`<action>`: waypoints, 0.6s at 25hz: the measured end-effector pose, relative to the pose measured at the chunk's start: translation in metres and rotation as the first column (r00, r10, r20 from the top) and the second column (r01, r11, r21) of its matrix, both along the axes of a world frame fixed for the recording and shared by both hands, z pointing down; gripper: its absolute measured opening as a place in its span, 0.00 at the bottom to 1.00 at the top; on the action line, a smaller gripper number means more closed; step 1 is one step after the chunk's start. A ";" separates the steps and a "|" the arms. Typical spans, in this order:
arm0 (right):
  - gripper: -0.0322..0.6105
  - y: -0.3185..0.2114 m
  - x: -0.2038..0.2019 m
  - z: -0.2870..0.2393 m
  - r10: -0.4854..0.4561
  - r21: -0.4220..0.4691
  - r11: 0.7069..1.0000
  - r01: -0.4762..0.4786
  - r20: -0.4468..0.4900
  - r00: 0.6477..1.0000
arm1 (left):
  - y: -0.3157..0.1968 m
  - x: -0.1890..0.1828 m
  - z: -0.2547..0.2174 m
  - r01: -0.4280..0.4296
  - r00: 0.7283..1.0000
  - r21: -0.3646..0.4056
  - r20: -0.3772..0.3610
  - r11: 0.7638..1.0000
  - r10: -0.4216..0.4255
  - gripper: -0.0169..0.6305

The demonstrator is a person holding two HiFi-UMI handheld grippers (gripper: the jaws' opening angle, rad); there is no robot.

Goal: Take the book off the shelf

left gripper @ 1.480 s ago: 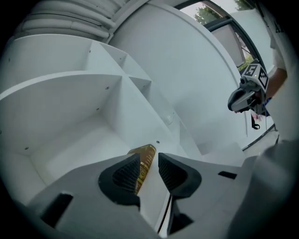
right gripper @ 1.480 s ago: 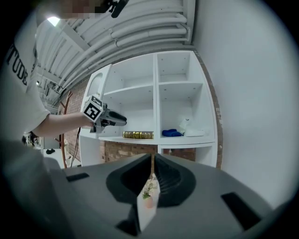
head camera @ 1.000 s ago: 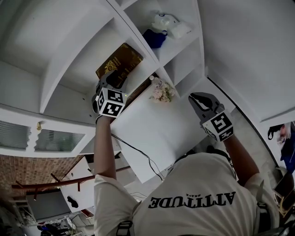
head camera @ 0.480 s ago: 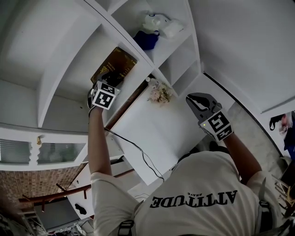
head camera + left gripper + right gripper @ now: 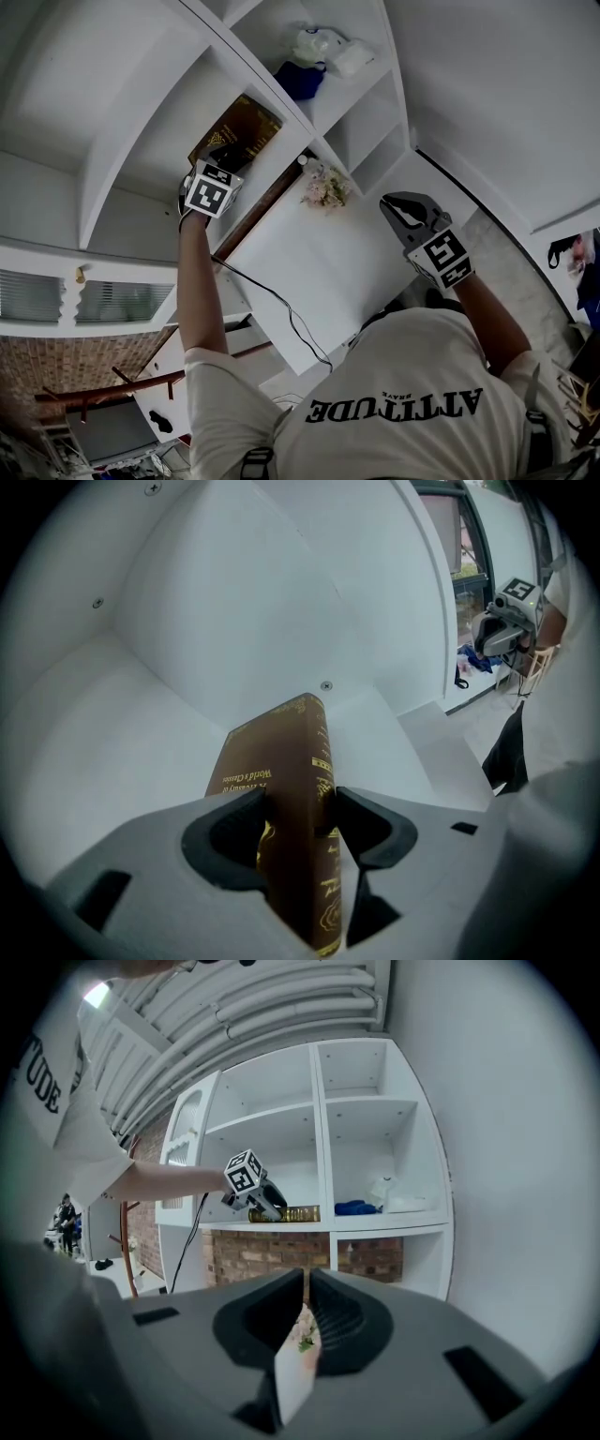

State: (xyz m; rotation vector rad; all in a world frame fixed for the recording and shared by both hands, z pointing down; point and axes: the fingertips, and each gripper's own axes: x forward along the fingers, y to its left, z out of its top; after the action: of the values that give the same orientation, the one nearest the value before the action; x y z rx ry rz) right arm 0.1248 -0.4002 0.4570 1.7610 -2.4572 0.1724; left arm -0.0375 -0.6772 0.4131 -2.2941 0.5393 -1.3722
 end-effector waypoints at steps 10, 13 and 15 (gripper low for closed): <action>0.10 0.013 0.001 -0.003 -0.014 0.012 1.000 0.014 0.007 1.000 | 0.035 0.005 -0.005 -0.017 1.000 -0.015 -0.011 1.000 0.016 0.41; 0.10 0.018 0.004 -0.002 -0.014 0.011 1.000 0.014 0.012 1.000 | 0.047 0.006 -0.005 -0.023 1.000 -0.029 -0.013 0.999 0.023 0.40; 0.10 0.020 0.004 -0.002 -0.019 0.013 1.000 0.018 0.016 1.000 | 0.054 0.007 -0.005 -0.033 0.999 -0.032 -0.006 0.999 0.032 0.40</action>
State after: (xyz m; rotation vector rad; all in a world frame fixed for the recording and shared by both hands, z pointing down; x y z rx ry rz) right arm 0.1290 -0.3798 0.4547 1.7479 -2.4902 0.1699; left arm -0.0308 -0.6230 0.4085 -2.3226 0.4829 -1.3693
